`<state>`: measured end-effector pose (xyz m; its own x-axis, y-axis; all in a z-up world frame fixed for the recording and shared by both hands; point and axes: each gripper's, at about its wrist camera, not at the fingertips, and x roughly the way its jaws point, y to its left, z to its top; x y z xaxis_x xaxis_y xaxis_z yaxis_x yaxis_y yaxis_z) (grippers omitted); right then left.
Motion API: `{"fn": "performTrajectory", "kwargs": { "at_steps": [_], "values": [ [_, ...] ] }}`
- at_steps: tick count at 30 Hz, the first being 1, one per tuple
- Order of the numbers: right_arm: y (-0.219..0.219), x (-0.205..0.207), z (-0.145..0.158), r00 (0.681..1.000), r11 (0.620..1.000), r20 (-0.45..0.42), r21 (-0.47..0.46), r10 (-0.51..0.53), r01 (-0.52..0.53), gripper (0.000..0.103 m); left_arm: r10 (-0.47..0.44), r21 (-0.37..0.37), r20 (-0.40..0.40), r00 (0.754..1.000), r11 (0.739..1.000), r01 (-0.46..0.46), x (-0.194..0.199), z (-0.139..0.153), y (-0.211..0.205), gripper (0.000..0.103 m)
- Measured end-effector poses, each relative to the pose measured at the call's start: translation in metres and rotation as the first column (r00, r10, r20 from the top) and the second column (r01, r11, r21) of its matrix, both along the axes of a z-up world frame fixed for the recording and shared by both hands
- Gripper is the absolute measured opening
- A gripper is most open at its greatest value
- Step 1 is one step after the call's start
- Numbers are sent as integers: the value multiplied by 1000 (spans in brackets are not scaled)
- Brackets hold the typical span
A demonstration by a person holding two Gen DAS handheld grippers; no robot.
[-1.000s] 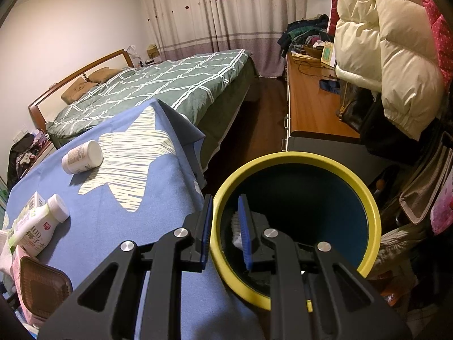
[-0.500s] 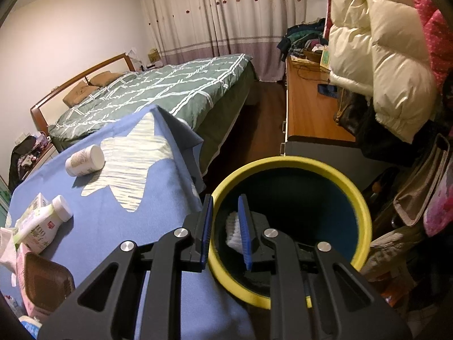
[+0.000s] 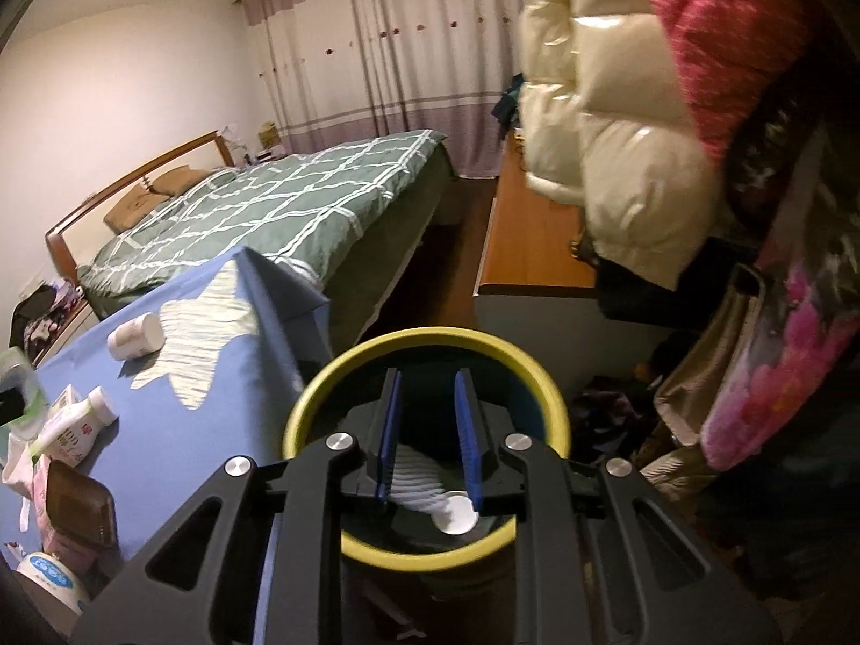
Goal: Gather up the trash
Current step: 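Carry the clear jar over the bin and open the left gripper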
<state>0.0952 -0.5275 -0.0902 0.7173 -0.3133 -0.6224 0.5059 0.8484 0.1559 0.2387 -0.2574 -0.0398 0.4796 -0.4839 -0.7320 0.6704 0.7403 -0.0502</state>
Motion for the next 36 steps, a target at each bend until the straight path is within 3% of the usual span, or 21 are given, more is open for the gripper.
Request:
{"fn": "performTrajectory", "kwargs": {
  "at_steps": [7,16,20,24,29,32,36],
  "values": [
    [-24,-14,-8,1000,999,0,29,-32,32,20,-185,63,-52,981,980,189,5,-13,-116,71],
    [-53,-40,-19,997,996,-14,58,-74,75,27,-242,147,-145,959,954,263,18,-61,-216,71],
    [-57,-47,-19,996,994,-9,65,-84,85,28,-241,149,-155,958,953,264,21,-66,-230,83],
    [-53,-45,-18,998,996,-8,65,-67,67,29,-238,106,-127,963,962,252,19,-43,-211,84],
    [-38,-36,-18,1000,998,-13,62,-23,23,29,-169,3,-49,984,986,169,19,5,-142,90],
    [-18,-25,-18,999,998,-21,57,31,-30,29,-67,-71,39,997,995,70,19,28,-78,93],
    [9,-8,-16,994,993,-35,57,105,-103,29,90,-145,89,992,987,-76,24,39,9,93]
  ]
}}
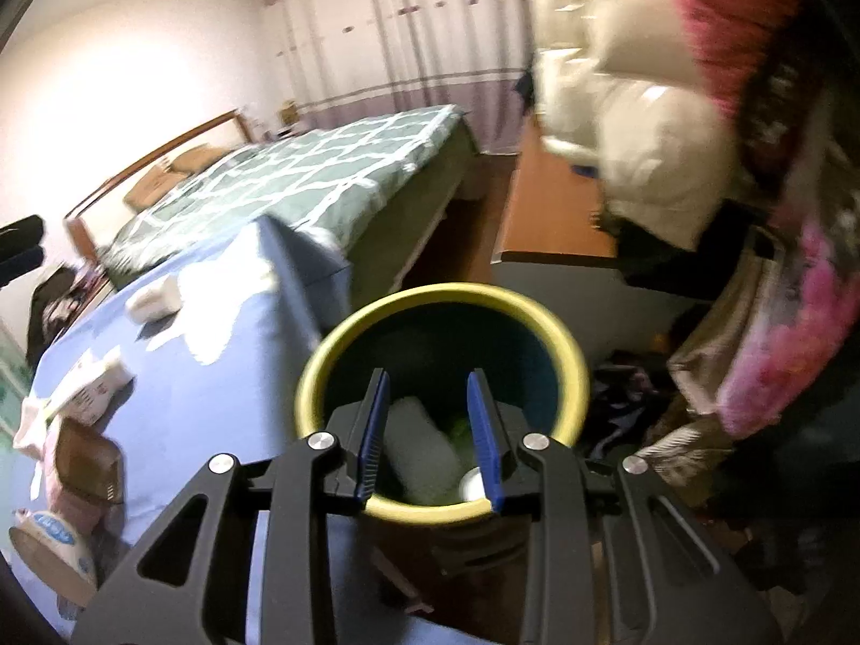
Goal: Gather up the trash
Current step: 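Carry the clear jar over the bin and open the left gripper, then move the left gripper back over the table while the right gripper reaches the white netting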
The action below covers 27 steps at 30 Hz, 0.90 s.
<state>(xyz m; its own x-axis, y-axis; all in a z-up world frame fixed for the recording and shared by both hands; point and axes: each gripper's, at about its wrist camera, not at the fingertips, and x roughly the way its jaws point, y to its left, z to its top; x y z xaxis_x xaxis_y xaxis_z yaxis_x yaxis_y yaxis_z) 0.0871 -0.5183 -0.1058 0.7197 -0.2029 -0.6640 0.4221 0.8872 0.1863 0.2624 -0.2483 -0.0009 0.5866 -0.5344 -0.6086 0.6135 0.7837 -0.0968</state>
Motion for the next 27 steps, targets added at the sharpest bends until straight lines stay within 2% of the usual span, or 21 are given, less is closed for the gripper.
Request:
{"fn": "performTrajectory", "kwargs": {
  "at_steps": [3,6,9,14,16,17,22,24,27],
  "values": [
    [30,16,1,997,997,-13,-9,70,-70,29,115,-27,15,993,993,-115,2,-3,64,93],
    [68,36,2,984,984,-27,-4,176,-176,29,240,-47,7,971,970,-239,5,-16,129,93],
    [98,48,5,966,967,-31,1,256,-256,29,374,-51,24,927,926,-373,4,-33,191,93],
    [150,66,19,926,926,-16,0,378,-378,29,559,-64,17,829,828,-557,1,-65,283,93],
    [170,73,28,903,903,-8,-2,431,-431,29,602,-65,18,798,797,-600,0,-75,307,93],
    [179,76,31,893,893,-4,-6,451,-451,29,632,-64,27,774,774,-630,1,-80,322,93],
    [234,87,50,813,813,10,-22,582,-581,29,716,-16,88,693,696,-717,4,-98,363,93],
    [255,93,54,785,785,1,-26,619,-619,29,732,4,92,675,677,-736,5,-106,375,93],
    [287,101,54,735,735,-24,-24,677,-678,29,745,35,79,663,662,-748,12,-117,374,93]
  ]
}}
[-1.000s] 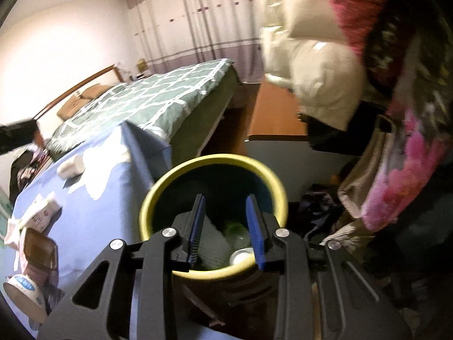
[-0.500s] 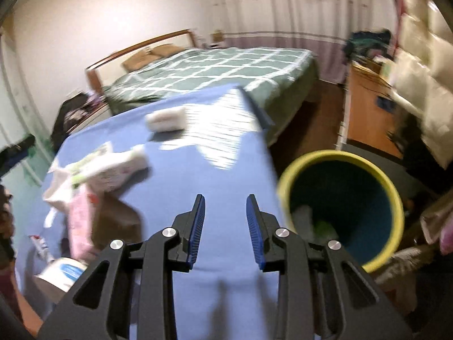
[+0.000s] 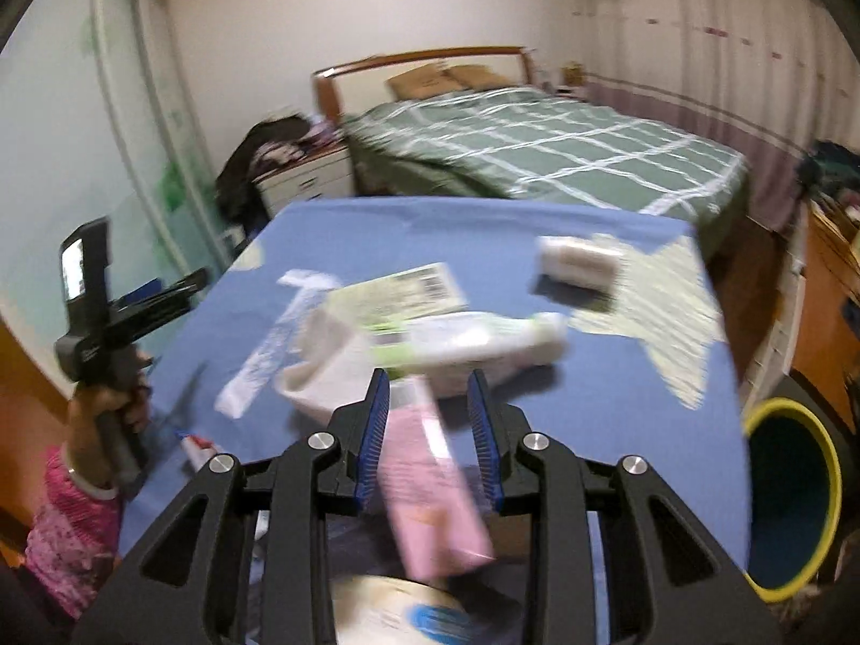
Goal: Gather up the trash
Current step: 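Move the left gripper back over the table while the right gripper reaches the white netting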
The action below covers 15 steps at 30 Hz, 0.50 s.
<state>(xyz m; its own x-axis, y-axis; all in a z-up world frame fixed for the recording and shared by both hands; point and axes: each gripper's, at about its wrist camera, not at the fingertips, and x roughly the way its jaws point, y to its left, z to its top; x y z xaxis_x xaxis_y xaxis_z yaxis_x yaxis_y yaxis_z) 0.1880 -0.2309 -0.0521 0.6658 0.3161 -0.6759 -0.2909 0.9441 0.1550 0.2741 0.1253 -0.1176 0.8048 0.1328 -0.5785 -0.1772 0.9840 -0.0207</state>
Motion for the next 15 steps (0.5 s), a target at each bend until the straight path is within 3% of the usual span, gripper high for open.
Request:
{"fn": "performTrajectory", "kwargs": {
  "at_steps": [6,15],
  "values": [
    [61,12,-10,994,994,-49,-47,98,-101,29,9,31,-18,1000,1000,-8,7,-7,-4,93],
    [97,26,-24,988,981,-122,-161,93,-112,29,35,-2,-28,999,999,-35,8,-9,-3,93]
  ]
}}
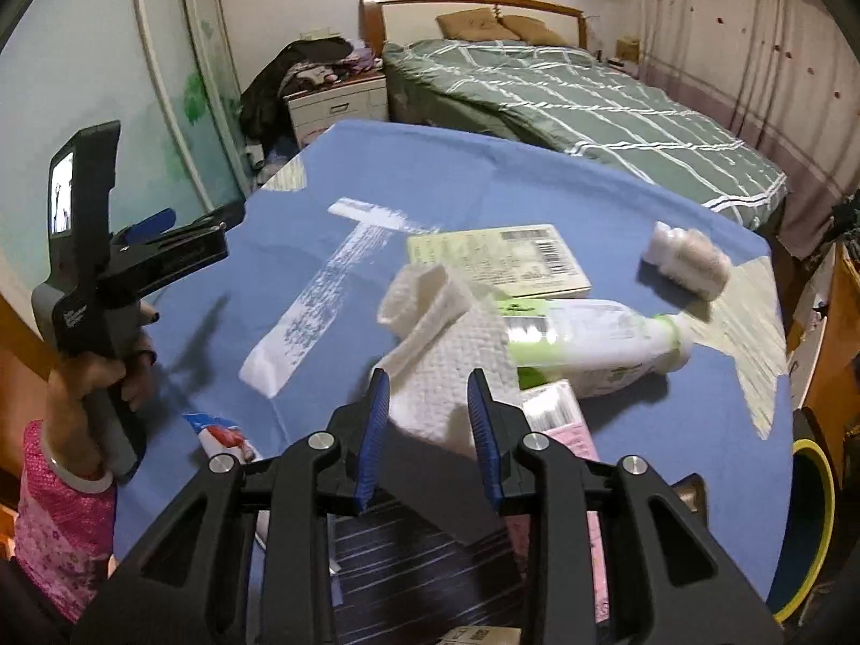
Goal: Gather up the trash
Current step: 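Move the left gripper back over the table while the right gripper reaches the white netting, then grasp the white foam netting with the right gripper and lift it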
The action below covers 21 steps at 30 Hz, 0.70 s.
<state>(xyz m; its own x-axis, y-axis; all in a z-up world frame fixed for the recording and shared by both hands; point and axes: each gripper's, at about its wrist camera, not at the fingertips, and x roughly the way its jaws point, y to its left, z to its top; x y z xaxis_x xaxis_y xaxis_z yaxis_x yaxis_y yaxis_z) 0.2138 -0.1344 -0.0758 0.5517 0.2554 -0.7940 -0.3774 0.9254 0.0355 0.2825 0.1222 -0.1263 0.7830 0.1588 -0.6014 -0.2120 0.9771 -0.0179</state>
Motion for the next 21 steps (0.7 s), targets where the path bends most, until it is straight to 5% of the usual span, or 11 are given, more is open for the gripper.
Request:
{"fn": "performTrajectory", "kwargs": {
  "at_steps": [8,9,13,21],
  "values": [
    [9,16,-20,999,993,-35,-121,-5,1,27,16,-10,-1,1000,1000,-16,-2,2,4,93],
    [7,18,-22,999,993,-41,-116,-5,0,11,16,-11,-1,1000,1000,-16,-2,2,4,93],
    [-9,18,-24,998,1000,-65,-13,-7,6,0,16,-10,1,1000,1000,-16,-2,2,4,93],
    [-25,14,3,999,994,-32,109,-3,7,1,12,-10,-2,1000,1000,-12,-1,2,4,93]
  ]
}}
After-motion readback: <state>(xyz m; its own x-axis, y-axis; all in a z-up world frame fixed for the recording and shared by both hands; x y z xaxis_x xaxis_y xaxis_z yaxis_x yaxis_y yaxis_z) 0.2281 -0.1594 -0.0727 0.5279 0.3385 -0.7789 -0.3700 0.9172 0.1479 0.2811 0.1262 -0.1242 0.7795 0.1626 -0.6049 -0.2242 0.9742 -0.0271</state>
